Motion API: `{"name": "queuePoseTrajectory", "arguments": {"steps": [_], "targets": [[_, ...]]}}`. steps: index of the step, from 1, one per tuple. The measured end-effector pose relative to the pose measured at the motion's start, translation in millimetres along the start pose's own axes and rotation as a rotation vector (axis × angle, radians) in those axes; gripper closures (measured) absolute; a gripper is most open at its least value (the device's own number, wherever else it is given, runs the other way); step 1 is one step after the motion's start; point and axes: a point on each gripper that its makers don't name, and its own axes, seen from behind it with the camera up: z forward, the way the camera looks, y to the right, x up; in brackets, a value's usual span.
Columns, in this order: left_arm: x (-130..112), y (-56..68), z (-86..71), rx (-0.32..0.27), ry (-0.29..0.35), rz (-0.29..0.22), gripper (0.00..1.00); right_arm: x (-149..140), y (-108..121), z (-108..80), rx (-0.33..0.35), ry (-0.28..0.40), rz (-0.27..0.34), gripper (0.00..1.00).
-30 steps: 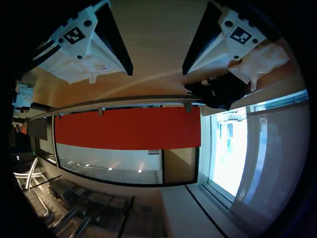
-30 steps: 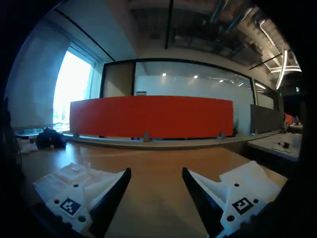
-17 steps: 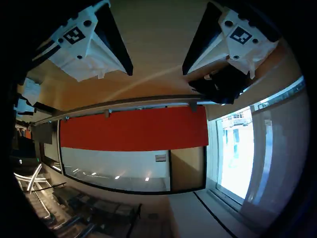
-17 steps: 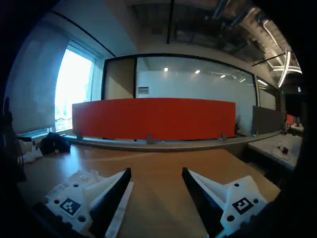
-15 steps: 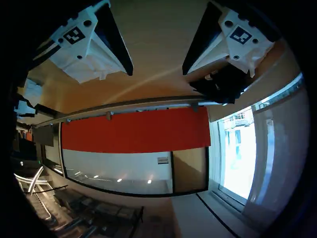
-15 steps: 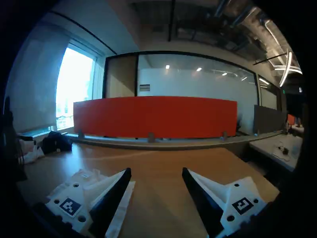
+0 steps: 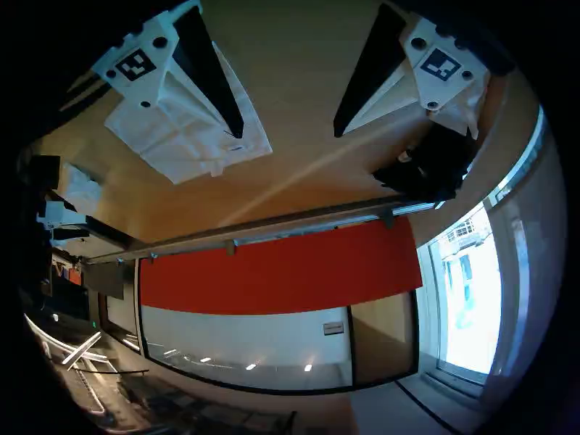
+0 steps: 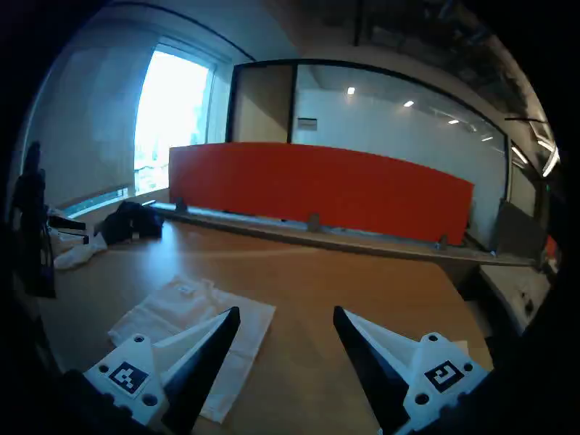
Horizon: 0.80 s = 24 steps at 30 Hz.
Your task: Fold towel
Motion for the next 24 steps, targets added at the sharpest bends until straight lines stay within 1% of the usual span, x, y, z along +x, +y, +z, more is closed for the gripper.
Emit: {"name": "queuePoseTrajectory", "arguments": {"steps": [6,13,18,24], "targets": [[-19.4,21.0,-0.6,-0.072,-0.093,0.039,0.08,-16.2,-18.0,-2.6,0.1,-0.093,-0.067,0.0],[-56.0,45.6,0.0,-0.153,-0.214,0.073,0.08,-53.4,-35.4,-5.1,0.208,-0.219,-0.123,0.0],[-81.6,60.4,1.2,-0.199,-0.291,0.1,0.08,-82.7,-43.2,-7.2,0.267,-0.296,-0.17,0.0],[-109.2,80.2,4.8,-0.259,-0.368,0.124,0.08,-113.5,-48.9,-10.1,0.317,-0.37,-0.198,0.0]]}}
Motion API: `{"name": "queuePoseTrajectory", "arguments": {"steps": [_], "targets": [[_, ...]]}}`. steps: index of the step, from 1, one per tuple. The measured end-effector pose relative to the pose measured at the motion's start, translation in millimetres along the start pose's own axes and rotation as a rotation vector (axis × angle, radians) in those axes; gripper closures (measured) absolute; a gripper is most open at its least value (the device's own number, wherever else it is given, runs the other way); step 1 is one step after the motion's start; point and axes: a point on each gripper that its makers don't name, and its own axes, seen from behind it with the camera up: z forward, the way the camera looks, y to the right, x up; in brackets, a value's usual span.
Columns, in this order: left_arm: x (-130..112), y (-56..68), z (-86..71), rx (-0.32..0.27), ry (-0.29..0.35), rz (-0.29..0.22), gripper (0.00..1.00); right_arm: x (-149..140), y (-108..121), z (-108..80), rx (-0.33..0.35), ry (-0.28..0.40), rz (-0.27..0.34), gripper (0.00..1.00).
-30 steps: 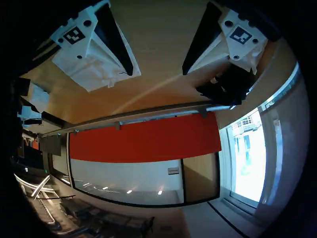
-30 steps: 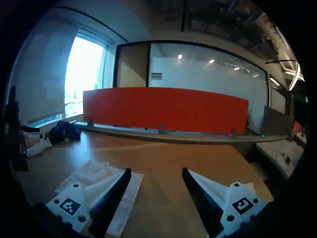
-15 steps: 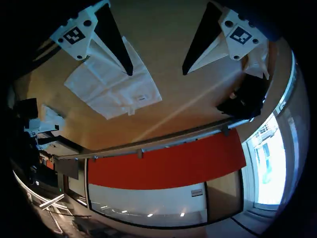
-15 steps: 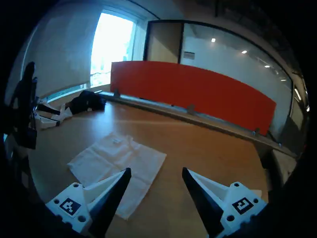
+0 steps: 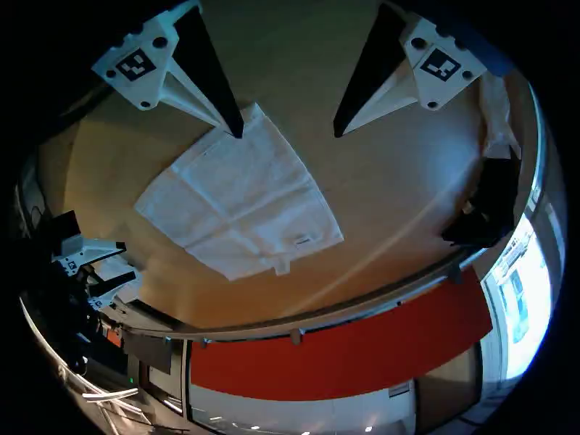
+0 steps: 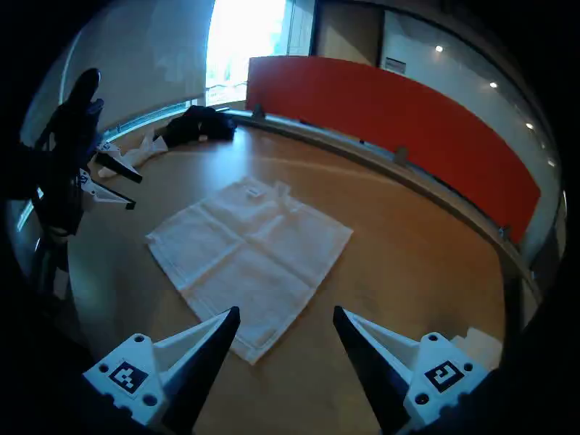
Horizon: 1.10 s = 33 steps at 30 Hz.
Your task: Fold towel
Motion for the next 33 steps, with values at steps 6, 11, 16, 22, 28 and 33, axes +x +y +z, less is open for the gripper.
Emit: {"name": "queuePoseTrajectory", "arguments": {"steps": [6,11,16,22,28,33], "targets": [[-17.4,14.6,15.6,-0.043,-0.053,0.022,0.08,-21.6,-8.9,7.6,0.032,-0.049,-0.024,0.0],[-30.1,24.2,26.9,-0.069,-0.089,0.024,0.08,-38.9,-14.0,14.5,0.048,-0.085,-0.035,0.01],[-42.9,30.6,35.8,-0.083,-0.121,0.023,0.08,-53.8,-20.1,22.0,0.066,-0.113,-0.035,0.02],[-52.5,36.6,43.0,-0.092,-0.142,0.026,0.08,-68.2,-23.9,28.4,0.076,-0.139,-0.039,0.05],[-54.2,43.2,47.8,-0.098,-0.145,0.028,0.09,-76.6,-27.8,31.1,0.089,-0.15,-0.031,0.15],[-58.2,48.7,51.2,-0.105,-0.155,0.04,0.14,-82.8,-28.3,32.7,0.091,-0.159,-0.028,0.24]]}}
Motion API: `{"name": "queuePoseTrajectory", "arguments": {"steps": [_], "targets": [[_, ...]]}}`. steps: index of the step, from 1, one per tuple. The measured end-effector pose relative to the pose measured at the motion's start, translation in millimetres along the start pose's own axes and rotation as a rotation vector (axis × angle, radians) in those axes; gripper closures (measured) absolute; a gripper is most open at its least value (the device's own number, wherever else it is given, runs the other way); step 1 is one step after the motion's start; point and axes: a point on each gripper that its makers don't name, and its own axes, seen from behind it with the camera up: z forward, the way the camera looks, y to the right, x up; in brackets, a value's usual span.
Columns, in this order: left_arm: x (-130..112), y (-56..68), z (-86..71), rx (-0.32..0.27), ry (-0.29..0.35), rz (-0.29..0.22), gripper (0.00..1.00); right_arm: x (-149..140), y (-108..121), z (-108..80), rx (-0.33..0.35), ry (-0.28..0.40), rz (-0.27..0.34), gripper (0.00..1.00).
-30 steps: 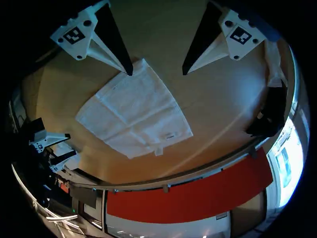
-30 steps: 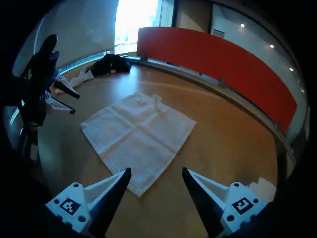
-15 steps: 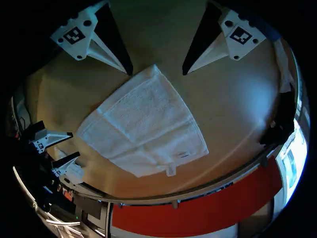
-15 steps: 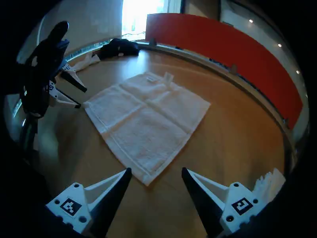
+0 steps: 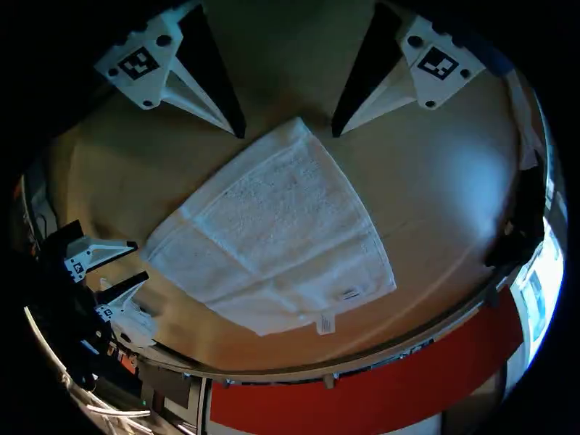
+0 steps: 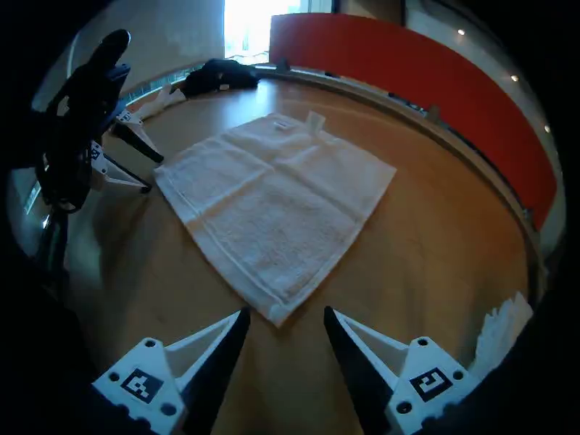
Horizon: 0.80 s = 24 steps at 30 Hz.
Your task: Fold towel
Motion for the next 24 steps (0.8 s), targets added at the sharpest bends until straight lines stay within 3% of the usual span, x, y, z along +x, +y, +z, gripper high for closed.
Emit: {"name": "queuePoseTrajectory", "arguments": {"steps": [12,24], "targets": [[0.0,-0.8,0.3,0.016,0.01,-0.012,0.28,-3.4,-8.6,4.9,0.034,0.002,0.014,0.48],[-1.9,-2.1,-0.7,0.019,-0.001,-0.021,0.45,-3.7,-10.2,4.5,0.041,0.004,0.024,0.59]]}}
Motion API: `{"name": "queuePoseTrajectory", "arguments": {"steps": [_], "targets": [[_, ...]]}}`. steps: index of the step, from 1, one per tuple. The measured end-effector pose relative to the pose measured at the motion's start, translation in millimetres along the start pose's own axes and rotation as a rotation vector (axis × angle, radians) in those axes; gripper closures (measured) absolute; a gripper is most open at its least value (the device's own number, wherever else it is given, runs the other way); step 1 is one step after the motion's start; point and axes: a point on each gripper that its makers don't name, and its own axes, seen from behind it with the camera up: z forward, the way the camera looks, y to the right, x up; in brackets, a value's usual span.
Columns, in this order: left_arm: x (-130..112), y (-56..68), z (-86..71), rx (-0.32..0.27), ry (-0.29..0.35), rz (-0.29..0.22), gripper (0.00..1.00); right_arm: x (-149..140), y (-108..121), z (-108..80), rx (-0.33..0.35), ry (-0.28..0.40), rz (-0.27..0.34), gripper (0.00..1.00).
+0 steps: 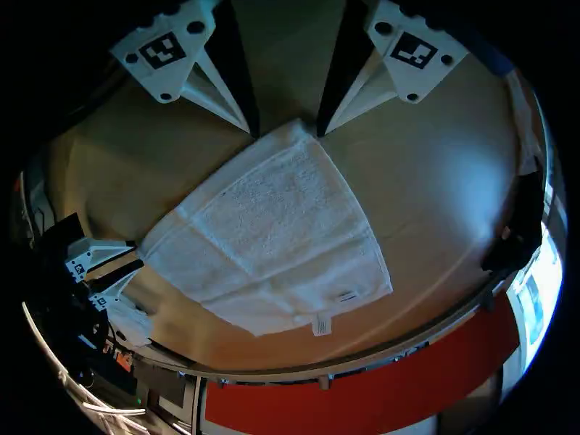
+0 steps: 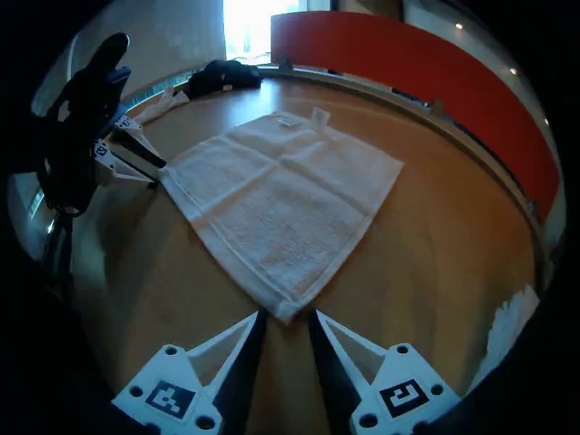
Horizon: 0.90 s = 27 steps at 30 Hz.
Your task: Fold towel
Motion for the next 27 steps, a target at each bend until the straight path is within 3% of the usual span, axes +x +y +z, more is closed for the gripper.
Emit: {"name": "queuePoseTrajectory", "arguments": {"steps": [6,10,20,27], "targets": [[-0.7,-0.8,-0.3,0.001,-0.003,0.001,0.47,0.6,0.4,0.8,-0.001,-0.006,0.001,0.66],[-0.6,-0.3,-0.6,0.001,-0.005,0.003,0.49,1.2,-0.7,1.5,0.002,-0.008,-0.003,0.79],[-1.3,-4.9,-0.7,0.018,-0.016,-0.012,0.81,2.0,-2.2,2.7,0.002,-0.008,0.006,0.83],[-0.9,-5.1,-1.4,0.023,-0.021,-0.03,0.85,2.1,-3.6,2.7,0.003,-0.009,0.018,0.88]]}}
